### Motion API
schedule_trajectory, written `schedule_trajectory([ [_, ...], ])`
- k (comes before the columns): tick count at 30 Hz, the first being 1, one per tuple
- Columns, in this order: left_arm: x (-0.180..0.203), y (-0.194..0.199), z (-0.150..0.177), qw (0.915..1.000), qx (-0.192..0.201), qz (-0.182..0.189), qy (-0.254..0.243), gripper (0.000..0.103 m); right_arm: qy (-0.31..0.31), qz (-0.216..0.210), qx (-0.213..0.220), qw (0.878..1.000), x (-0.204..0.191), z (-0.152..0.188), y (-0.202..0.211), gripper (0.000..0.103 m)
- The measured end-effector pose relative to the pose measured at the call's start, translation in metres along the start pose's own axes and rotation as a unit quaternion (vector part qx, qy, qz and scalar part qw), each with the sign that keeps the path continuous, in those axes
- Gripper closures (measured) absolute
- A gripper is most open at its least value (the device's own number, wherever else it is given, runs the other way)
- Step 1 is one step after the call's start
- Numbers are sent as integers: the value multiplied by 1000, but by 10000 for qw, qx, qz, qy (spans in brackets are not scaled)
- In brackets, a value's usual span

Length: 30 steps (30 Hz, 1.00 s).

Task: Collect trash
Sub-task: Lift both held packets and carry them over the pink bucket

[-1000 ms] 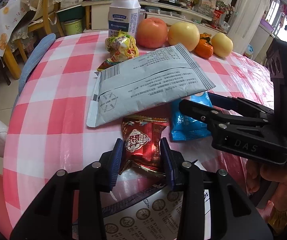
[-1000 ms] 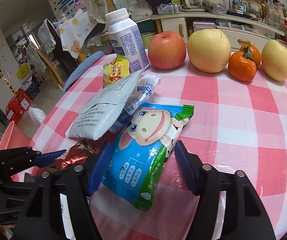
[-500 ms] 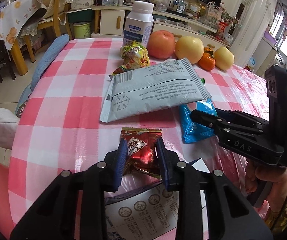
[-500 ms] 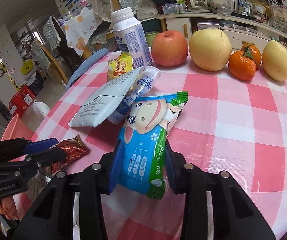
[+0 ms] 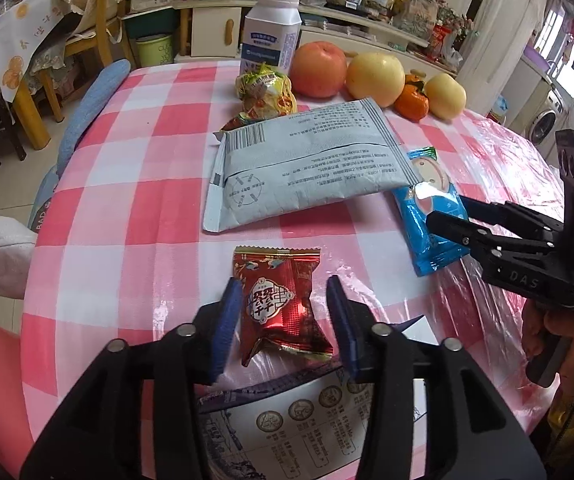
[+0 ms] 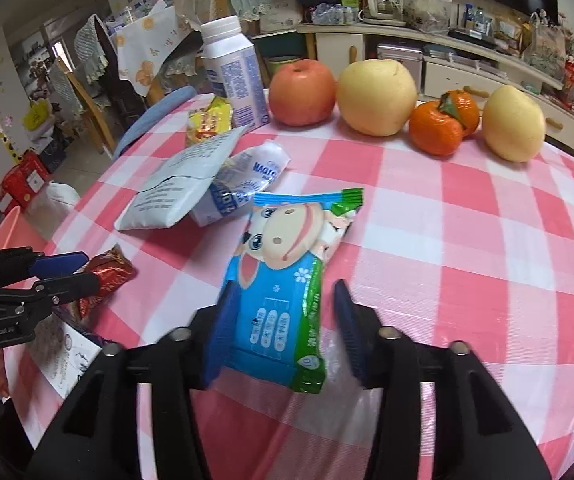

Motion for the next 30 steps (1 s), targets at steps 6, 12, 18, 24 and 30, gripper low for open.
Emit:
schedule_trajectory([
  [6, 3, -15, 1, 9995, -206, -133, -194, 49, 160, 234, 34, 9996, -4, -5, -12, 19],
  [12, 7, -17, 0, 9990, -185, -219, -328, 62, 144, 405, -60, 9991, 5, -8, -22, 22],
  [18, 8, -13, 2, 9995, -126, -162, -251, 66, 398, 465, -73, 9981, -2, -7, -22, 53],
  [24, 1, 1, 2, 9999, 129, -42, 13, 66, 301, 310, 80, 9990, -4, -2, -12, 58],
  [30, -9, 27, -1, 9985, 476, 71, 274, 66, 51, 146, 384, 9991, -5, 4, 5, 59],
])
Point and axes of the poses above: each gripper's, at about its wrist camera, not at the fingertips, and y roughly against the way its jaws point, x to its right, z to its underside, the point moved 8 cm from there along -y, roughly the way its jaws point, and after that the axes turned 12 degrees about -z, right-handed, at the moved point
